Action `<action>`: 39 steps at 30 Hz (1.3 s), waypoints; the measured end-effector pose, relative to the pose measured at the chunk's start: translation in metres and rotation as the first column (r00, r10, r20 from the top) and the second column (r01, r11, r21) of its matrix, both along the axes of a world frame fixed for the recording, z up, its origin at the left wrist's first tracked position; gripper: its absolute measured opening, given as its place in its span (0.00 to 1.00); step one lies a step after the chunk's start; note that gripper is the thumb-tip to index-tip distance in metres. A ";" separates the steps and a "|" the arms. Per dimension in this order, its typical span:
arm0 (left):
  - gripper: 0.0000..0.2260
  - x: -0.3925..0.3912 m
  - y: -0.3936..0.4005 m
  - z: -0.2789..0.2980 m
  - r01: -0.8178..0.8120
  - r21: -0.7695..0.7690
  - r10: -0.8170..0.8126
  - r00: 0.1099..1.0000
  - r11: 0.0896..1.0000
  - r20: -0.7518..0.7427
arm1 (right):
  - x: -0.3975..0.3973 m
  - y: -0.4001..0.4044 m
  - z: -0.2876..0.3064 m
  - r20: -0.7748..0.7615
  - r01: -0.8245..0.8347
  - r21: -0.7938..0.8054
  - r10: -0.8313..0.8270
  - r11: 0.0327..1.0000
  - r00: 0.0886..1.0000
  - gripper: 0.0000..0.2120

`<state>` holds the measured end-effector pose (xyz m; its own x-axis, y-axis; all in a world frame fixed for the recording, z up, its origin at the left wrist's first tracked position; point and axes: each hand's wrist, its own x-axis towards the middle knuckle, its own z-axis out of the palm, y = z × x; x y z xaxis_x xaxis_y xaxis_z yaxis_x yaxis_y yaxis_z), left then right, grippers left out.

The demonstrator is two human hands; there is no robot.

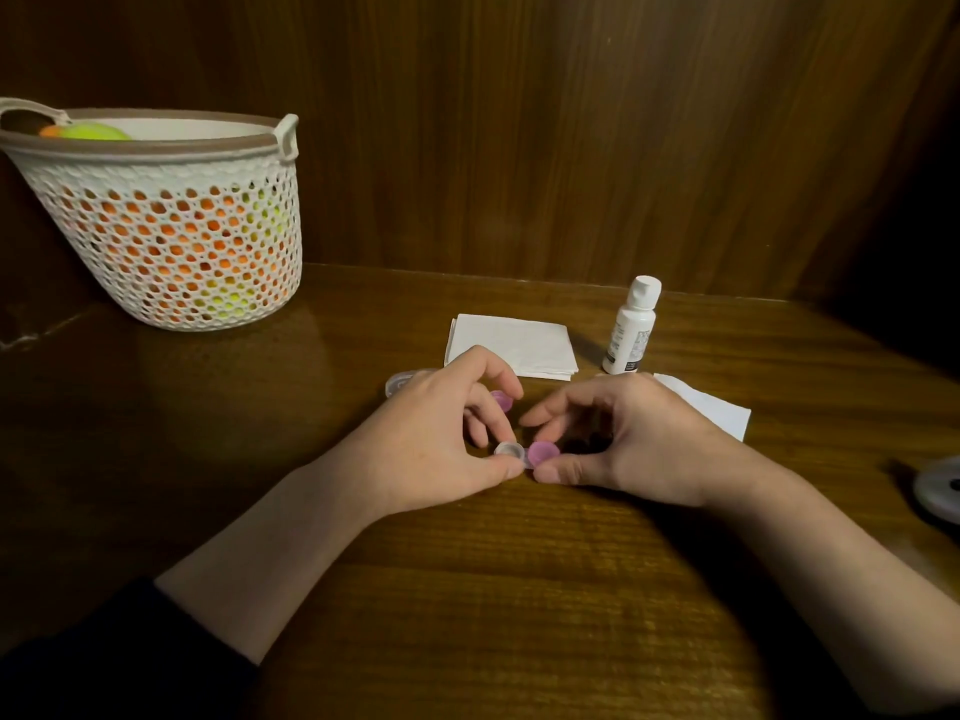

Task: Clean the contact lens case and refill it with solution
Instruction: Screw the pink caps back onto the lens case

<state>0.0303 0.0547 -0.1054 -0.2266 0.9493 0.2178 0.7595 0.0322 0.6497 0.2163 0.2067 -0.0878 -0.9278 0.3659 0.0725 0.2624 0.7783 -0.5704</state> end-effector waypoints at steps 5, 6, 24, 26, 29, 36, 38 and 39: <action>0.25 0.000 0.000 0.000 -0.006 -0.003 0.006 1.000 1.000 -0.005 | 0.002 0.002 0.002 0.008 -0.012 0.009 0.012 1.000 1.000 0.27; 0.25 0.001 0.000 0.000 -0.007 -0.003 0.006 1.000 1.000 -0.005 | 0.003 0.002 0.003 0.009 -0.027 -0.010 0.027 1.000 1.000 0.26; 0.25 0.001 0.000 0.000 -0.006 -0.006 0.006 1.000 1.000 0.004 | 0.006 0.005 0.005 0.023 -0.024 -0.025 0.025 0.999 0.999 0.23; 0.25 0.001 0.000 0.000 -0.007 -0.006 0.007 1.000 1.000 0.002 | 0.005 0.005 0.003 0.014 -0.014 -0.023 0.014 1.000 1.000 0.21; 0.25 0.001 0.000 0.000 -0.010 -0.006 0.010 1.000 1.000 -0.001 | 0.002 0.004 0.000 0.016 0.002 -0.004 -0.002 1.000 1.000 0.19; 0.25 0.001 -0.001 0.000 -0.007 -0.003 0.007 1.000 1.000 -0.001 | 0.005 0.006 0.002 -0.012 -0.025 -0.063 0.025 0.998 1.000 0.23; 0.25 0.001 -0.001 0.000 -0.007 -0.001 0.007 1.000 1.000 0.003 | 0.005 0.006 0.001 -0.016 -0.026 -0.069 0.025 0.997 1.000 0.22; 0.25 0.001 -0.001 0.000 -0.006 -0.002 0.006 1.000 1.000 0.006 | 0.004 0.005 0.000 -0.017 -0.023 -0.078 0.022 0.997 1.000 0.22</action>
<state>0.0311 0.0541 -0.1053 -0.2339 0.9482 0.2150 0.7555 0.0380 0.6541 0.2204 0.2121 -0.0879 -0.9350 0.3498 0.0592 0.2356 0.7369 -0.6336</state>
